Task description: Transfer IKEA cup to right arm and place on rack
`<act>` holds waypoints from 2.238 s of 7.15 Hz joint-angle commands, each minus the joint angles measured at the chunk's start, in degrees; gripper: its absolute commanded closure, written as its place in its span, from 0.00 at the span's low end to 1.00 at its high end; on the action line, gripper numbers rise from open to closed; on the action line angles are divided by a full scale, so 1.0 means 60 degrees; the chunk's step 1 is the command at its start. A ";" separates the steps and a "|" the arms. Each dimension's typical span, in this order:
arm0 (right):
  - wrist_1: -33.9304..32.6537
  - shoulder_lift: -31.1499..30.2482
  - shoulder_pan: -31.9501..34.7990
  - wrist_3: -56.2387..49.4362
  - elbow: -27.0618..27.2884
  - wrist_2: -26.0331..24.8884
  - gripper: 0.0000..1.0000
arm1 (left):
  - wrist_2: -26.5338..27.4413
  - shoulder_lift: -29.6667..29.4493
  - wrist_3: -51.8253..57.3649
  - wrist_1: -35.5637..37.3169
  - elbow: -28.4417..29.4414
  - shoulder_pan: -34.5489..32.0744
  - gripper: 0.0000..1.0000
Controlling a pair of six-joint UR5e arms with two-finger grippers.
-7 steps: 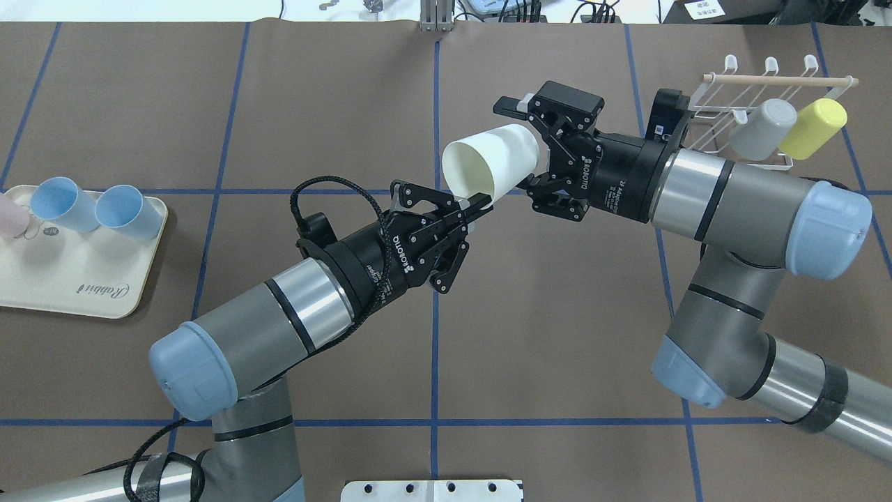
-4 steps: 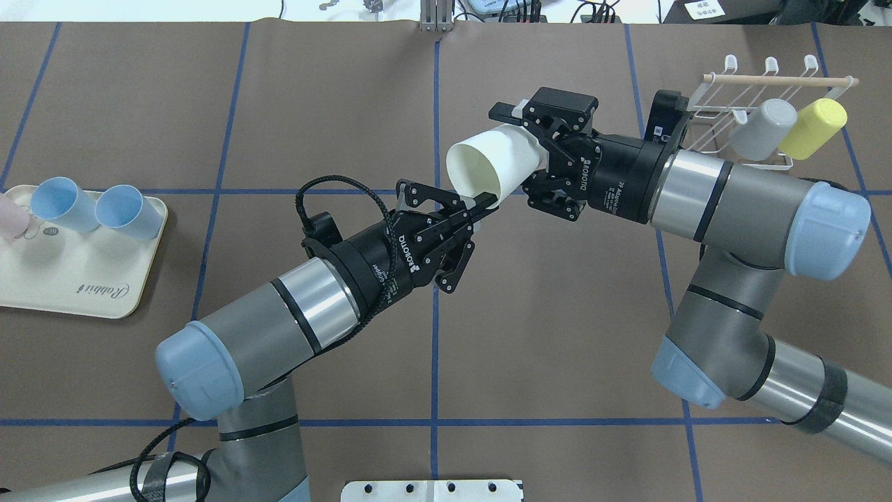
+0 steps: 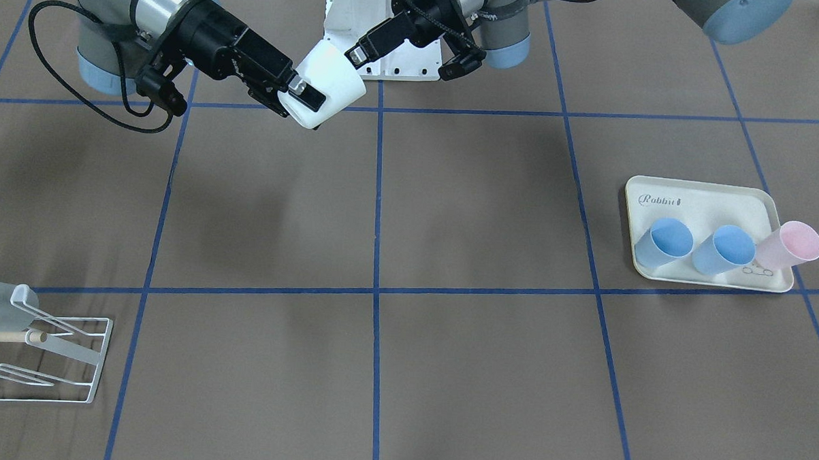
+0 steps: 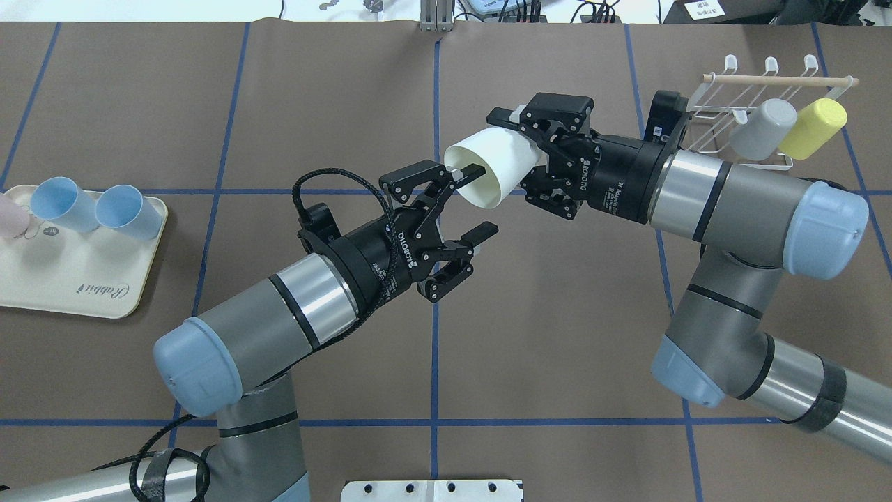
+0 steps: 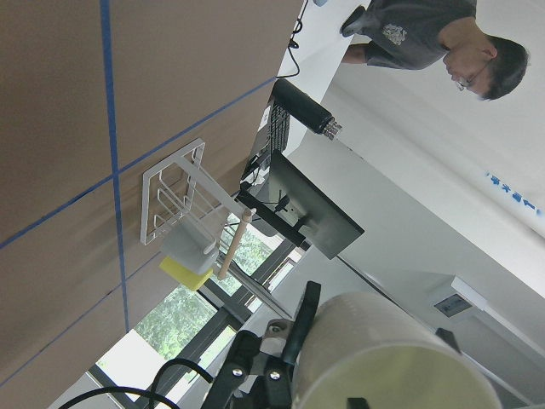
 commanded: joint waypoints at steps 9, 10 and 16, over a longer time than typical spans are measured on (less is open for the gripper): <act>-0.4506 -0.1183 0.1837 -0.7306 0.0259 -0.3545 1.00 | -0.0749 0.0711 0.5160 0.6801 -0.2205 -0.0894 0.00; -0.6174 -0.1168 0.1779 -0.8287 0.0596 -0.4629 1.00 | -0.1085 0.0711 0.5175 0.7718 -0.2442 -0.1230 0.00; -0.7553 -0.2018 0.1134 -1.0068 0.0031 -0.7115 1.00 | -0.1924 0.1253 0.6508 0.9382 -0.3030 -0.1761 0.00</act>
